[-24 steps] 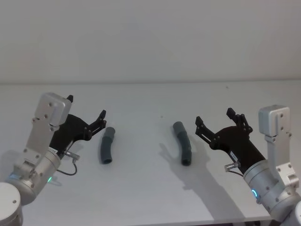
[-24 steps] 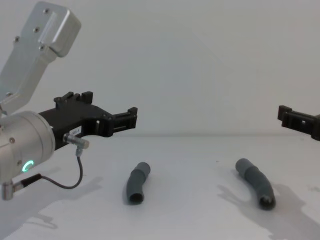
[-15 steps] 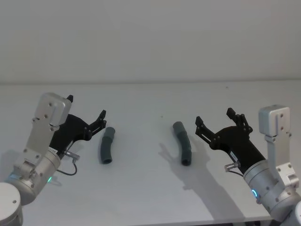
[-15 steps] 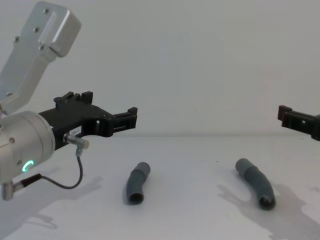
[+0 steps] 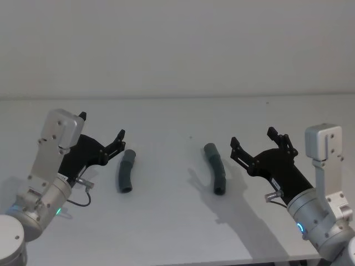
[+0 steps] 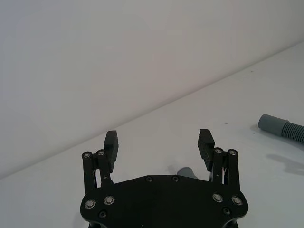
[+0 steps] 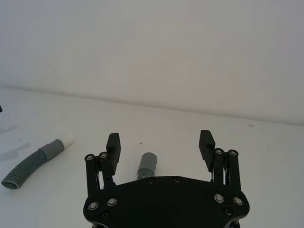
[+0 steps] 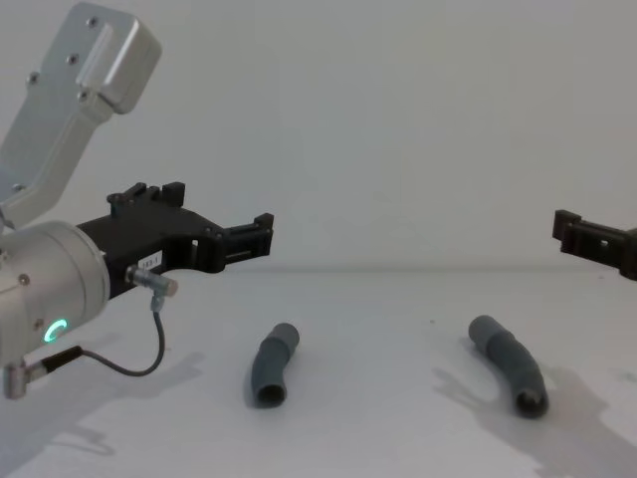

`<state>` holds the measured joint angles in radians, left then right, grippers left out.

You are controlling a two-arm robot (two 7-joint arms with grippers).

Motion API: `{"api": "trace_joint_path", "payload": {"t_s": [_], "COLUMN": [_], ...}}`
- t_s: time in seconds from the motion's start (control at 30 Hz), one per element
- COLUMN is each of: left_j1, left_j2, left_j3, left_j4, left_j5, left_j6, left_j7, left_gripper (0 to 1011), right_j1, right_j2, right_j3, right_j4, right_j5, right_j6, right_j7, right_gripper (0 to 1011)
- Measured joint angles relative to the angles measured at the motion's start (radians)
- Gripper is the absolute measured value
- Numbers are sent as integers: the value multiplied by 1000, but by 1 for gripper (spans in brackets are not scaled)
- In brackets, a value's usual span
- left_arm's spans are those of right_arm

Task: Use both hands to pick up one end of the pipe from the table, align the ends, and insert them.

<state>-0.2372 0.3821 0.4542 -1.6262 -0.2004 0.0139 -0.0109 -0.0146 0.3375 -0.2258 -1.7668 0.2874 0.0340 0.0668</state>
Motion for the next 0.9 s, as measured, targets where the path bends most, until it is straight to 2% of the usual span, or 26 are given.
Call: {"api": "trace_joint_path", "payload": {"t_s": [0.9], "left_j1": [0], "left_j2": [0], "left_j3": [0], "left_j4": [0], "left_j5": [0], "left_j6": [0], "left_j7": [0], "left_gripper": [1001], "right_j1": [0], "right_j2": [0], "right_j3": [0], "right_j4": [0], "right_j5": [0], "right_j6": [0], "right_j7": [0], "right_gripper": [1004]}}
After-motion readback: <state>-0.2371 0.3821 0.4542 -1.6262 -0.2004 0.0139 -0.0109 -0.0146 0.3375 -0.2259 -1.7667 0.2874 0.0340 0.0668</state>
